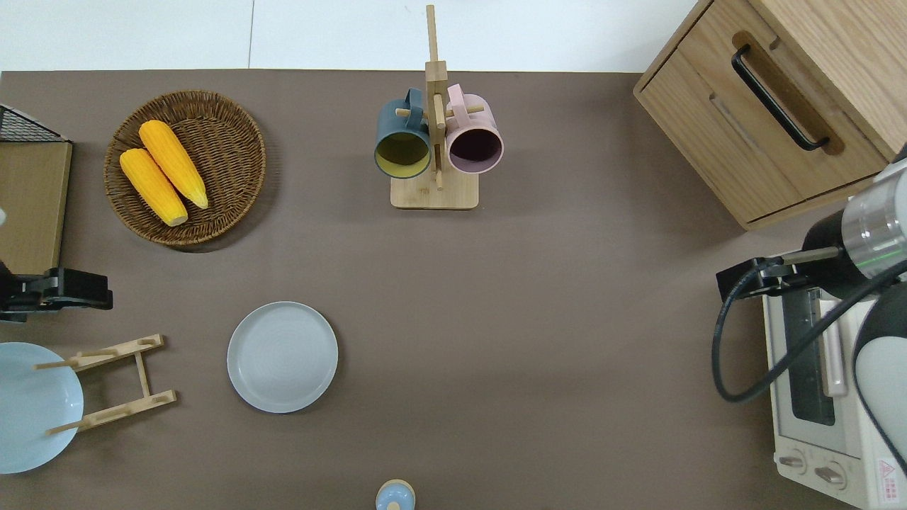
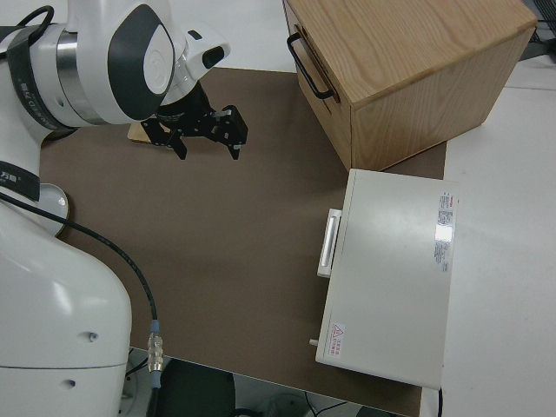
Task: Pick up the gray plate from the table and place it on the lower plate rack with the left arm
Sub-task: 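Move the left gripper out toward the gray plate on the table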
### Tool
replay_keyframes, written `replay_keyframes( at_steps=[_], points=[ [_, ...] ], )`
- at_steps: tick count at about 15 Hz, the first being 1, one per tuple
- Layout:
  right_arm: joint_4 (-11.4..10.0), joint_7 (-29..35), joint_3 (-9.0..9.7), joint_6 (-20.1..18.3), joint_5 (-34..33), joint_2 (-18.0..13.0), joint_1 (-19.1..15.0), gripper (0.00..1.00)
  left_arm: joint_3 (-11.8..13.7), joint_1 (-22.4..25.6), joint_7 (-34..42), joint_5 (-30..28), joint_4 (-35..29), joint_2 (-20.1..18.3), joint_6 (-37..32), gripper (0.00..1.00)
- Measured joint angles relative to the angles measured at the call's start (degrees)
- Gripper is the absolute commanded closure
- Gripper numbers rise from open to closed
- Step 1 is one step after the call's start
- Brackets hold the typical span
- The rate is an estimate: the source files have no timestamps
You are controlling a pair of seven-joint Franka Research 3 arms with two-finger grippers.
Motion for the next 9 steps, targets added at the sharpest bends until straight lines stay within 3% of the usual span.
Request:
replay_keyframes(
  at_steps=[1, 3, 9],
  points=[
    [0.00, 0.00, 0.00, 0.00, 0.00, 0.00, 0.00, 0.017, 0.25, 0.01, -1.53, 0.06, 0.00, 0.00, 0.00, 0.00],
    [0.00, 0.00, 0.00, 0.00, 0.00, 0.00, 0.00, 0.017, -1.17, -0.10, -17.03, 0.05, -0.16, 0.19, -0.30, 0.00],
    [0.00, 0.00, 0.00, 0.00, 0.00, 0.00, 0.00, 0.017, -2.23, -0.04, -9.66, 0.44, -0.62, 0.47, -0.84, 0.00]
  ],
)
